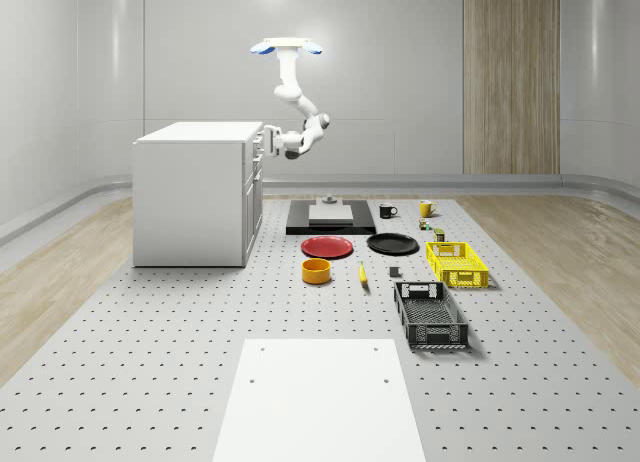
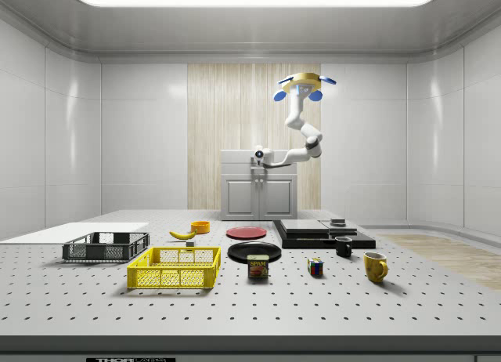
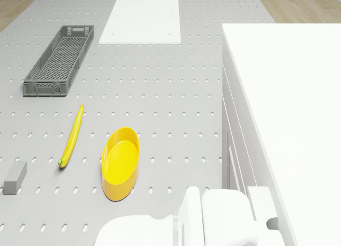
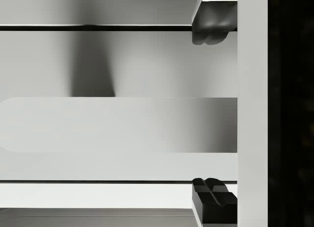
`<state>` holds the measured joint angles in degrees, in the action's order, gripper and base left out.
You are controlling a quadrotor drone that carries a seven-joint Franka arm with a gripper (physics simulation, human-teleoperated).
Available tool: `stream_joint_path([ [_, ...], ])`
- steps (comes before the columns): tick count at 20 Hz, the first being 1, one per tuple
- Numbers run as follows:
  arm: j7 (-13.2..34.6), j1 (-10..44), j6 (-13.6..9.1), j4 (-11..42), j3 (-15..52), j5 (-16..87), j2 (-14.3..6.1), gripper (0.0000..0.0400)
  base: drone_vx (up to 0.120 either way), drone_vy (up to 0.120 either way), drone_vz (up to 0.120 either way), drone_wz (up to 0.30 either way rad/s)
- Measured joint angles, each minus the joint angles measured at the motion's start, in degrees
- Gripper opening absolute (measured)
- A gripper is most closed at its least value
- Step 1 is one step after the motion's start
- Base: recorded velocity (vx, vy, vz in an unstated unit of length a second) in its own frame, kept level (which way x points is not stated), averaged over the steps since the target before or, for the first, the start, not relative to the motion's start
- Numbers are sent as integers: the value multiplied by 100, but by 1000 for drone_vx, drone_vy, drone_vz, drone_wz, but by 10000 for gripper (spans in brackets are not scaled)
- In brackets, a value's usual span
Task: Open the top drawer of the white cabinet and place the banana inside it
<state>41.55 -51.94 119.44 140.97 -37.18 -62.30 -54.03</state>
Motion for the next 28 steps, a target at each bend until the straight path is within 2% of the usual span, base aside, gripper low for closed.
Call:
stream_joint_path([
  [11,-3,178,-57,89,141,-90,-34,400,0,0,0,0],
  [12,-6,189,-64,90,146,-96,-30,377,0,0,0,0],
  [13,-10,199,-72,91,152,-104,-26,317,0,0,0,0],
  [15,-16,219,-86,92,162,-118,-17,233,0,0,0,0],
  [18,-27,248,-108,91,176,-138,-2,166,0,0,0,0],
  [19,-28,258,-116,91,181,-143,3,154,0,0,0,0],
  [20,299,260,-111,52,218,-30,-38,192,0,0,0,0],
  [24,162,246,-111,67,178,7,-43,165,0,0,0,0],
  [28,136,329,-259,59,67,118,-92,151,0,0,0,0],
])
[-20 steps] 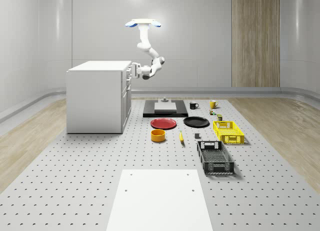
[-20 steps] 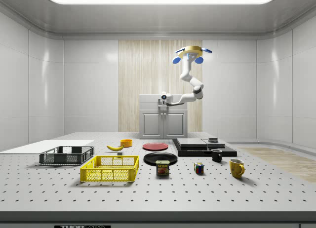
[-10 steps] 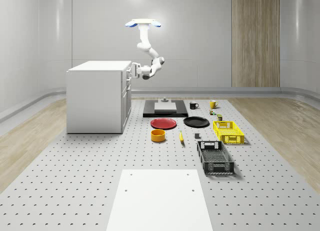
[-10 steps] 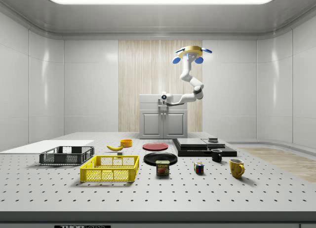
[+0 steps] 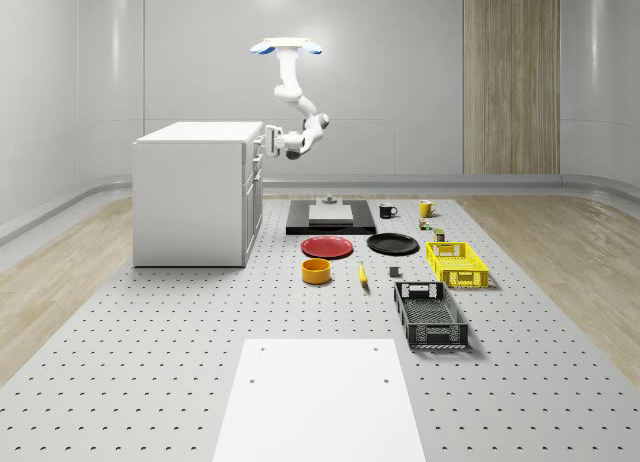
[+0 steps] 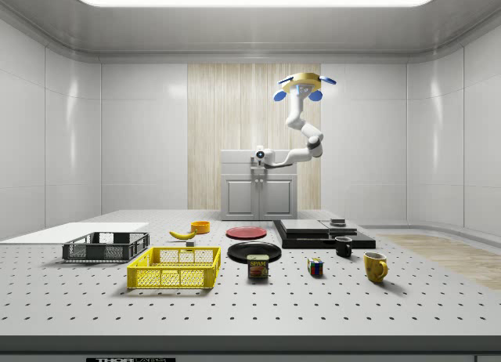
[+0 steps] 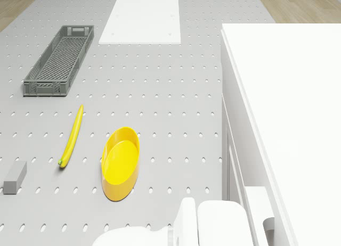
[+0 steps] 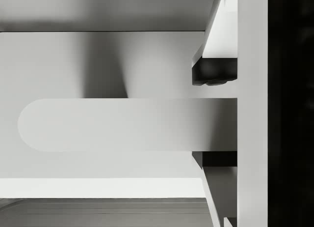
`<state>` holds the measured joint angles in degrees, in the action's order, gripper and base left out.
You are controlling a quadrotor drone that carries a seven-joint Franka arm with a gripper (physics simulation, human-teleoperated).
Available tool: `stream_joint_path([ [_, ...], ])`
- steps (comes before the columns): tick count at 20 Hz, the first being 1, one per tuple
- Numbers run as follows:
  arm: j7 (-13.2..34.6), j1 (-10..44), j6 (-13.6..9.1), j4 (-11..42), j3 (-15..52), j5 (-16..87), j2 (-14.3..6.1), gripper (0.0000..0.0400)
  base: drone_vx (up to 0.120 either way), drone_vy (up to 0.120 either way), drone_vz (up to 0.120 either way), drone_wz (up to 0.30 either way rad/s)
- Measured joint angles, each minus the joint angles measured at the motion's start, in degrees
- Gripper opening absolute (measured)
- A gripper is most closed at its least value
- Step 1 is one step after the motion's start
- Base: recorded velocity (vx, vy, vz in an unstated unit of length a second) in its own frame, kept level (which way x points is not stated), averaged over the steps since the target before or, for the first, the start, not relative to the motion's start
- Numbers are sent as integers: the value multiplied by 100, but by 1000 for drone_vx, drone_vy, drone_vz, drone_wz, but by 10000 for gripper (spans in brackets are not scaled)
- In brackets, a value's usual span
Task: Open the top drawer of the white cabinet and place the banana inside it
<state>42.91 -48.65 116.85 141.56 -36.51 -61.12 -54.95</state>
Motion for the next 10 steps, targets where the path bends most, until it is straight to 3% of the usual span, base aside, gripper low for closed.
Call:
stream_joint_path([
  [2,27,53,-100,-14,-74,82,-36,148,0,0,0,0],
  [3,254,76,-150,-49,-93,175,-81,175,0,0,0,0],
  [5,921,-133,-81,-135,-215,729,-426,272,0,0,0,0],
  [6,961,-255,-14,-121,-325,898,-552,256,0,0,0,0],
  [10,746,-215,-182,-137,-578,1049,-645,193,0,0,0,0],
])
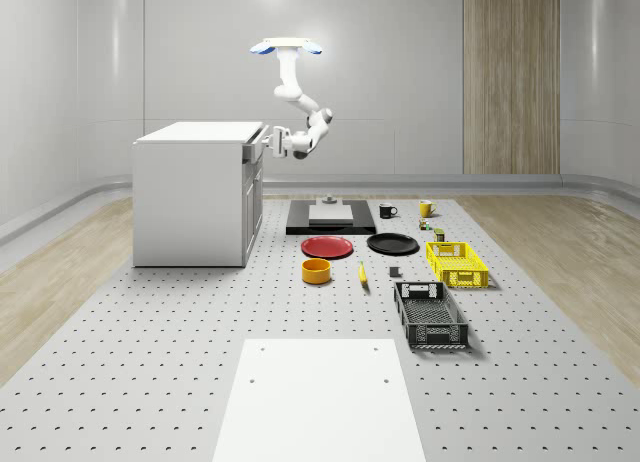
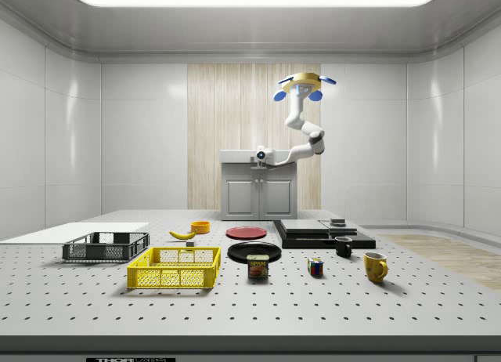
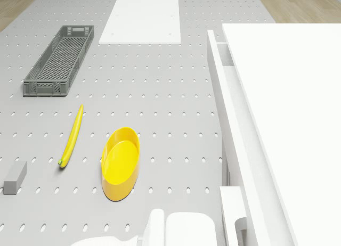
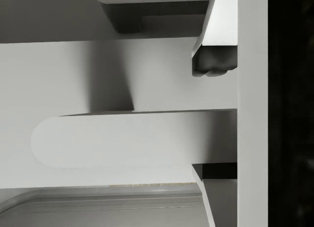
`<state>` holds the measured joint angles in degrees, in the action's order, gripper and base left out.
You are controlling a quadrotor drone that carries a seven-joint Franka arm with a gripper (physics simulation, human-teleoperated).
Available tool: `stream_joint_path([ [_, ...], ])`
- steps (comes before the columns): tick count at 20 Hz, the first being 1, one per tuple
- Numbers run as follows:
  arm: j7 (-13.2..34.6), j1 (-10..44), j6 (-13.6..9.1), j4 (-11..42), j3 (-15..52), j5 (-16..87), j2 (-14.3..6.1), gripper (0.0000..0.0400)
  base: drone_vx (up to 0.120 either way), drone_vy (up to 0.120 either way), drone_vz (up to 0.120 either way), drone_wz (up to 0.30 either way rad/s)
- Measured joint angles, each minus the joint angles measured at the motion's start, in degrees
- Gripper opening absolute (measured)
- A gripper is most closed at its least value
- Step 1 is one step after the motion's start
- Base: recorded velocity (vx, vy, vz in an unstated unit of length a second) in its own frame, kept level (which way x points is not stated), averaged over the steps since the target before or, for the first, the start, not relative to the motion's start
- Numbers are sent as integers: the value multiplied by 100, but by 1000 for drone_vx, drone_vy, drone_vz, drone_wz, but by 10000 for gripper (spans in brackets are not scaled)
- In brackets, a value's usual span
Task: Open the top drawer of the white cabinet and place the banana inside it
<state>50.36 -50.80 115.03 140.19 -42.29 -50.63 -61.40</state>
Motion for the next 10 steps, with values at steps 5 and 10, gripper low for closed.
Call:
stream_joint_path([
  [5,-43,81,-293,-116,-276,279,-123,188,0,0,0,0],
  [10,315,119,-627,-345,-499,649,-321,227,0,0,0,0],
])
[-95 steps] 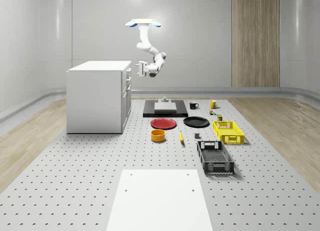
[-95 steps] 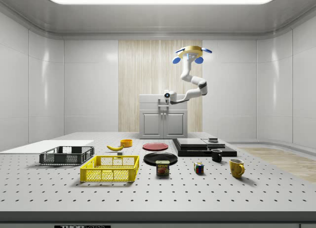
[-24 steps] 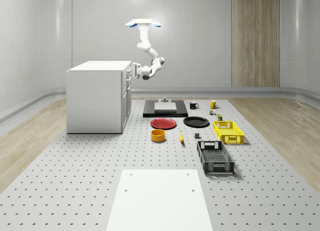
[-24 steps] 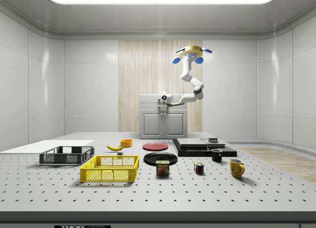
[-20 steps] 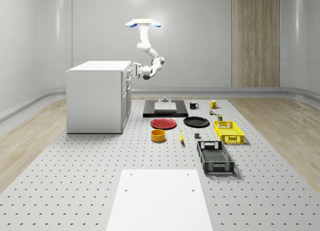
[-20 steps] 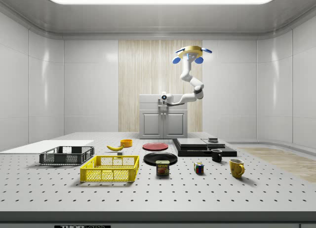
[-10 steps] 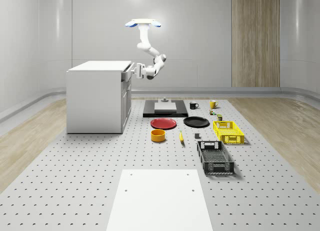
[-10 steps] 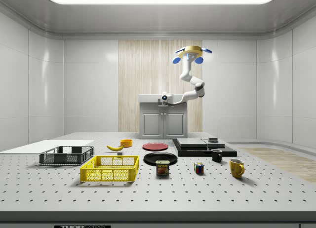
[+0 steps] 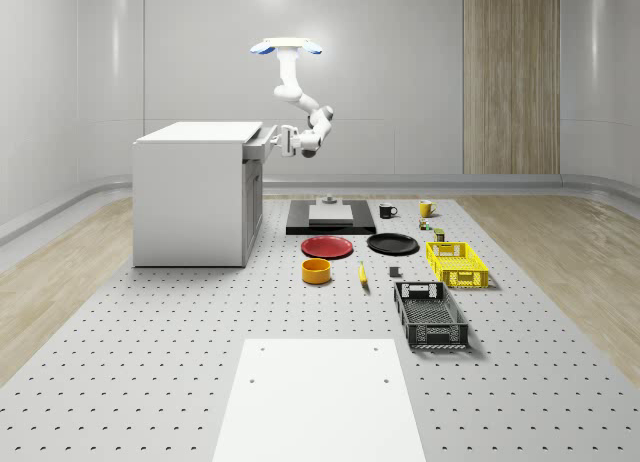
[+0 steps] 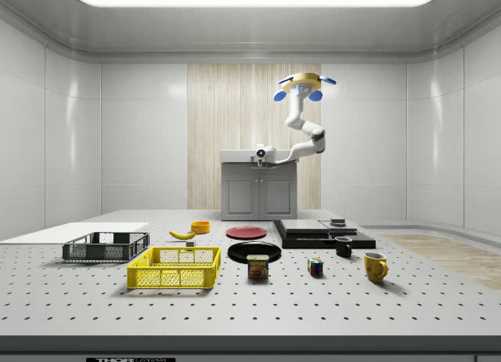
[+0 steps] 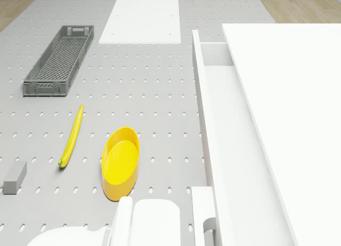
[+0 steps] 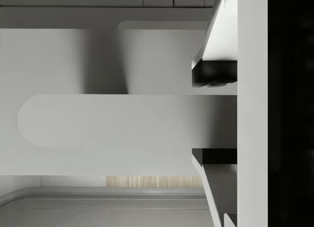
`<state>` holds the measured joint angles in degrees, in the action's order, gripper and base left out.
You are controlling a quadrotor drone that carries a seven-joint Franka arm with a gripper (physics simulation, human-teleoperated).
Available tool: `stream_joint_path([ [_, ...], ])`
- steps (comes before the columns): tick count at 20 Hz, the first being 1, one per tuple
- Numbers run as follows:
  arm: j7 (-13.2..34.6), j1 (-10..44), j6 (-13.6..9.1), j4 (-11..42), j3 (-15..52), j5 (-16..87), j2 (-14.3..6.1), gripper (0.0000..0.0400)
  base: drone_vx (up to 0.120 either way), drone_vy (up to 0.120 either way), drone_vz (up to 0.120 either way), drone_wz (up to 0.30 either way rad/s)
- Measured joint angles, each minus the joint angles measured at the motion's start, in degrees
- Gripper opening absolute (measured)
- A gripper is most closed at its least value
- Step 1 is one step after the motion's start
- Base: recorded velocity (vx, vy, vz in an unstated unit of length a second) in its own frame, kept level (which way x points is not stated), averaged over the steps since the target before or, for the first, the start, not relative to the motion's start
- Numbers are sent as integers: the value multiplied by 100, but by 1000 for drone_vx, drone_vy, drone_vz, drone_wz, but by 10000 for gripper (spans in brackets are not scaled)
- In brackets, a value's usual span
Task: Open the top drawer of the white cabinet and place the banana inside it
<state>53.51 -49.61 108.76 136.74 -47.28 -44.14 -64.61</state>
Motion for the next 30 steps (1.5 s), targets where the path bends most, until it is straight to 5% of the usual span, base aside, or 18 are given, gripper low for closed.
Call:
stream_joint_path([
  [9,-292,41,-531,-334,-553,368,-90,150,0,0,0,0],
  [10,-475,44,-587,-328,-680,424,-44,187,0,0,0,0],
  [11,-910,91,-724,-303,-877,639,64,354,0,0,0,0],
  [12,-1509,293,-1143,-252,-1149,347,444,400,0,0,0,0],
  [13,-2210,691,-1823,-235,-1334,-306,1067,272,0,0,0,0],
  [14,-2695,1145,-2367,-263,-1374,-605,1689,266,0,0,0,0],
  [15,-2757,1498,-2717,-378,-1234,-827,2094,253,0,0,0,0],
  [16,-2599,1610,-2783,-456,-1143,-872,2133,278,0,0,0,0],
  [18,-1799,1632,-2819,-710,-1001,-862,1902,151,0,120,0,0],
  [19,-1420,1518,-2740,-838,-997,-648,1615,207,0,120,0,0],
  [23,-1180,1254,-2585,-1070,-1068,-540,1495,329,0,120,0,0],
  [30,-941,959,-2372,-1221,-1135,-361,1277,388,0,120,0,0],
])
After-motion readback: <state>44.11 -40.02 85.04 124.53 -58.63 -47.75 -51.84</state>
